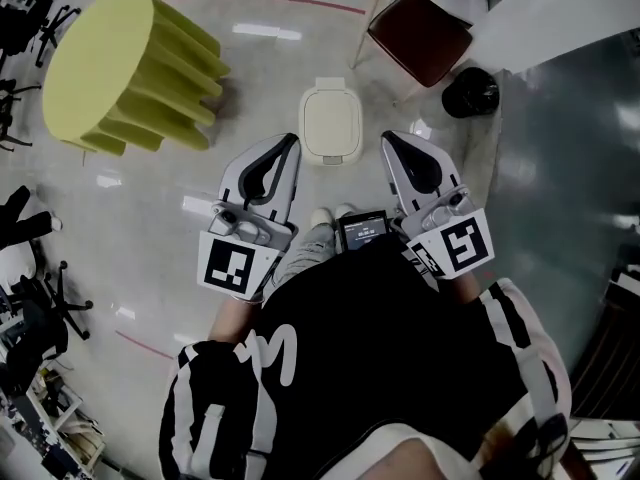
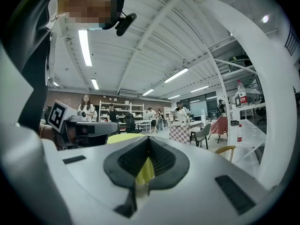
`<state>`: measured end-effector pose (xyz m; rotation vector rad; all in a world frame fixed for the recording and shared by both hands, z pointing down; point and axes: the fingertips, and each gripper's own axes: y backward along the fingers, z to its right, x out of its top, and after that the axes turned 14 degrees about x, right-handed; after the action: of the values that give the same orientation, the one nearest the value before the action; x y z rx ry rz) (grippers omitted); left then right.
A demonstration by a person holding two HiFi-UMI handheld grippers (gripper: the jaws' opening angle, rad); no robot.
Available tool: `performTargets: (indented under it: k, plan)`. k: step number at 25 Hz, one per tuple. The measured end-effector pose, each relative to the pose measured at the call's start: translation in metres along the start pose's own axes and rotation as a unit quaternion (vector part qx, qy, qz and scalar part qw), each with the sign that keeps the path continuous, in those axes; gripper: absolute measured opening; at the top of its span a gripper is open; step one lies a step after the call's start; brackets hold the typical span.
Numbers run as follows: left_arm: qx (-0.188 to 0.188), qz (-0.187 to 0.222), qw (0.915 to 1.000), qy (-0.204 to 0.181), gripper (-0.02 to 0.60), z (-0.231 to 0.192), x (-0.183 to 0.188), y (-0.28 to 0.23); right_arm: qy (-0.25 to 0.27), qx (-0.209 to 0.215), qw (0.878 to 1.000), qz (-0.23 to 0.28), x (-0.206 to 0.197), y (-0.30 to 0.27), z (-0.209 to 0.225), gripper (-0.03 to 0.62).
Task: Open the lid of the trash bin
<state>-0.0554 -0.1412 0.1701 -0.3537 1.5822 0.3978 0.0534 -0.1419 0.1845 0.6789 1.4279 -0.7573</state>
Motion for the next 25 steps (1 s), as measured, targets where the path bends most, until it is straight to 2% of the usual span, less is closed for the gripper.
performTargets:
  k: [13, 25]
  plan:
    - [0.034, -0.021, 0.9991, 0.014, 0.006, 0.004, -0.021, 0.0, -0.002, 0.047, 0.998, -0.043, -0.029, -0.004, 0.009, 0.006]
    - [0.049, -0.034, 0.9981, 0.011, 0.008, -0.002, -0.05, -0.003, -0.011, 0.09, 0.993, -0.073, -0.067, -0.021, 0.012, 0.006]
